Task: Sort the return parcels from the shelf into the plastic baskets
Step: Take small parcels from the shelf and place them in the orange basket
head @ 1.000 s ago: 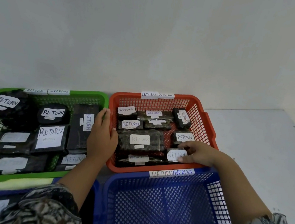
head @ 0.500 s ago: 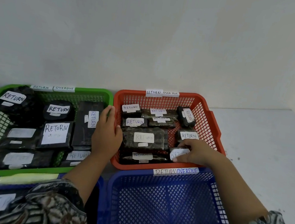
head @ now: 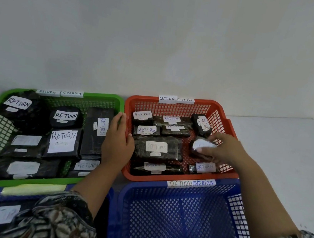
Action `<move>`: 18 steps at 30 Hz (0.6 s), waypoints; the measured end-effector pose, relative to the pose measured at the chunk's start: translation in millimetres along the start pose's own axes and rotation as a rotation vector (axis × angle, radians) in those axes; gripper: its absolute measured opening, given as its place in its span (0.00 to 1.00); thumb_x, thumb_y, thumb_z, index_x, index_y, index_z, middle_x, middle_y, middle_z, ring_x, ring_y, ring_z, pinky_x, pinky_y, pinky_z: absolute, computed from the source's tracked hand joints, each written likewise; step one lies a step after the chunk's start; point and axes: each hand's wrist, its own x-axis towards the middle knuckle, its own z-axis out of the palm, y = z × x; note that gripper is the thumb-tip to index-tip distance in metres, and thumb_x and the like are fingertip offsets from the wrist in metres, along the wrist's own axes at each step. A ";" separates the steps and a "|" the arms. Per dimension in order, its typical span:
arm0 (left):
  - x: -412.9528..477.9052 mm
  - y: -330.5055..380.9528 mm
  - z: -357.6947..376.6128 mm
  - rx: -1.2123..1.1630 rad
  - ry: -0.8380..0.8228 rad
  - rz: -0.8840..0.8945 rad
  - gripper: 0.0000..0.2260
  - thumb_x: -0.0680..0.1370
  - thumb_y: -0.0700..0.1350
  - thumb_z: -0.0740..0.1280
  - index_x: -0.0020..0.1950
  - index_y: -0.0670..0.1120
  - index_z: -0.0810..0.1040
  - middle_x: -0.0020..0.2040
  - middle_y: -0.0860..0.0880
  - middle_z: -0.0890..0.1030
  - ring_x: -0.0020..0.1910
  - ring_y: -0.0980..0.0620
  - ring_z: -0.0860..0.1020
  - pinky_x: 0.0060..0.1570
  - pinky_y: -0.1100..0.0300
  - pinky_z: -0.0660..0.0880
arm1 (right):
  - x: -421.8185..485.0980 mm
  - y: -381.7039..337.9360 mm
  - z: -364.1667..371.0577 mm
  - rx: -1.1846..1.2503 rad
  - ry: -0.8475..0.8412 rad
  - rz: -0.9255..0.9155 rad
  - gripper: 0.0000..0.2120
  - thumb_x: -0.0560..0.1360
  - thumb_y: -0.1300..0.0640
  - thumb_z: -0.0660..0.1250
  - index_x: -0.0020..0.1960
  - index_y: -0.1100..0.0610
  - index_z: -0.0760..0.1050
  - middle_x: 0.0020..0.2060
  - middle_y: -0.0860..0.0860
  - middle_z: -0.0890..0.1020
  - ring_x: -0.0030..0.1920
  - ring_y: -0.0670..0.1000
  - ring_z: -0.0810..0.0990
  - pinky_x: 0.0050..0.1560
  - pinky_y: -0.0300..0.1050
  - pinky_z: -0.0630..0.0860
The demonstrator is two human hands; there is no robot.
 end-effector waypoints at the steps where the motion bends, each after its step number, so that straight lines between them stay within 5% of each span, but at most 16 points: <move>1: 0.1 0.1 0.0 -0.005 -0.003 -0.002 0.26 0.78 0.41 0.59 0.76 0.43 0.56 0.75 0.50 0.57 0.69 0.50 0.65 0.53 0.60 0.71 | 1.1 -2.7 -0.5 0.050 0.035 0.020 0.16 0.67 0.49 0.77 0.48 0.54 0.76 0.45 0.53 0.80 0.36 0.54 0.83 0.36 0.49 0.83; 9: 0.7 -1.9 0.6 -0.016 -0.023 -0.016 0.27 0.78 0.41 0.60 0.76 0.44 0.56 0.75 0.51 0.56 0.69 0.50 0.65 0.54 0.53 0.76 | 3.2 -19.4 25.2 0.139 0.000 0.099 0.10 0.80 0.53 0.61 0.57 0.57 0.71 0.43 0.58 0.81 0.35 0.55 0.82 0.38 0.51 0.82; 18: 0.8 -1.0 1.0 -0.006 -0.026 -0.025 0.27 0.78 0.42 0.60 0.76 0.45 0.56 0.75 0.51 0.56 0.69 0.50 0.65 0.52 0.54 0.77 | 0.7 -15.5 35.0 0.121 -0.056 0.086 0.18 0.80 0.53 0.60 0.69 0.57 0.67 0.50 0.59 0.80 0.41 0.57 0.82 0.43 0.54 0.82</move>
